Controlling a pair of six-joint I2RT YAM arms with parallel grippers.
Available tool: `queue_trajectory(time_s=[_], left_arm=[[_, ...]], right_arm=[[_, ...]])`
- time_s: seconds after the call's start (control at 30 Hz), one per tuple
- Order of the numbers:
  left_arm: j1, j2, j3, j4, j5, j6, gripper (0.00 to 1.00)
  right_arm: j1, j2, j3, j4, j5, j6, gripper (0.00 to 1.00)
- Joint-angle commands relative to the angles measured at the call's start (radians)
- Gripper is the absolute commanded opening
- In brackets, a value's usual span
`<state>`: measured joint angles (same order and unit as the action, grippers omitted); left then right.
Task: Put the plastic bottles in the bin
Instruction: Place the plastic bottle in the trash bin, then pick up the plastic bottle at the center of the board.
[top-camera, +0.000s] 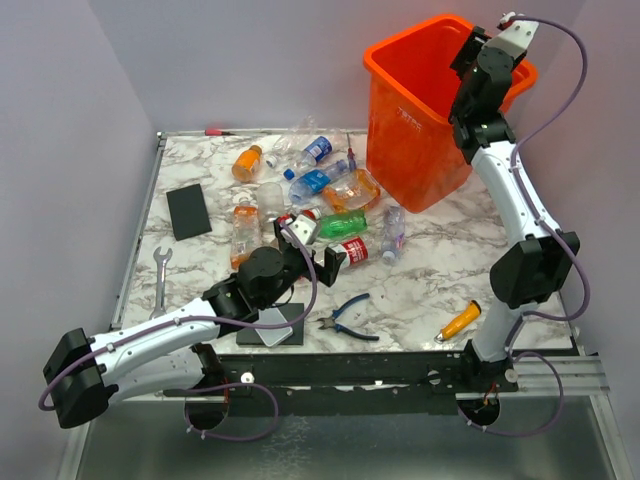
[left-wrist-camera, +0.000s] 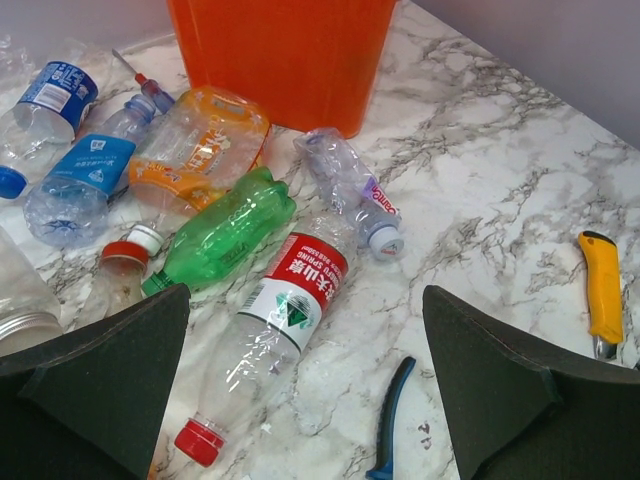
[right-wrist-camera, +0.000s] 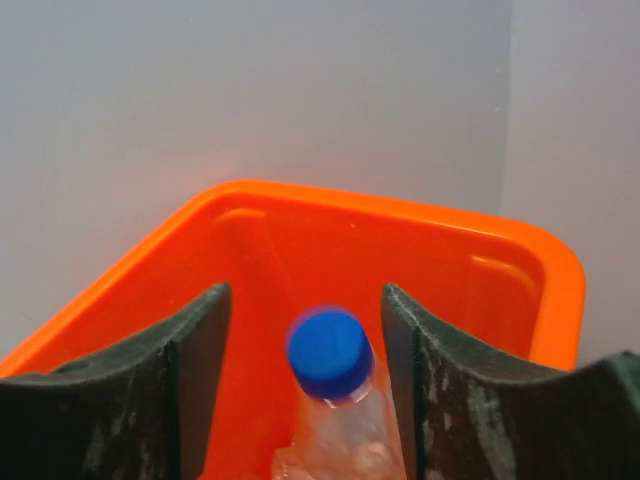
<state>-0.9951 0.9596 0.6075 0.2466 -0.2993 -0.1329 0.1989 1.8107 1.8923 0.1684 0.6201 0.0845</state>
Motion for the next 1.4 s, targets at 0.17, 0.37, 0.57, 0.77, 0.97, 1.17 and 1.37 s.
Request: queue_trajectory(time_s=[0.17,0.37,0.57,0.77,0.97,1.17,1.37], left_arm=[[-0.003,0.010,0.011,-0.005,0.001,0.005,0.99],[-0.004,0.009,0.009,-0.010,-0.022,0.016,0.99],[-0.004,0.012,0.009,-0.019,-0.075,0.030,0.99],[-0.006,0.025,0.012,-0.028,-0.127,0.037,0.99],[-0.005,0.046,0.016,-0.034,-0.174,0.046,0.99],[-0.005,0.124,0.062,-0.107,-0.166,0.077,0.99],[-0.006,0.289,0.169,-0.300,-0.095,0.116,0.99]], right_arm=[[-0.004,-0.009,0.194,-0.193,-0.096,0.101,0.80],[-0.004,-0.129,0.218,-0.256,-0.251,0.207,0.80],[0.004,-0.350,0.032,-0.240,-0.550,0.353,0.77],[0.021,-0.646,-0.338,-0.125,-0.916,0.472,0.73],[0.025,-0.943,-0.744,-0.155,-0.993,0.573,0.73],[0.025,-1.146,-1.110,-0.282,-0.925,0.644,0.72],[0.025,-1.234,-1.385,-0.273,-0.902,0.741,0.70]])
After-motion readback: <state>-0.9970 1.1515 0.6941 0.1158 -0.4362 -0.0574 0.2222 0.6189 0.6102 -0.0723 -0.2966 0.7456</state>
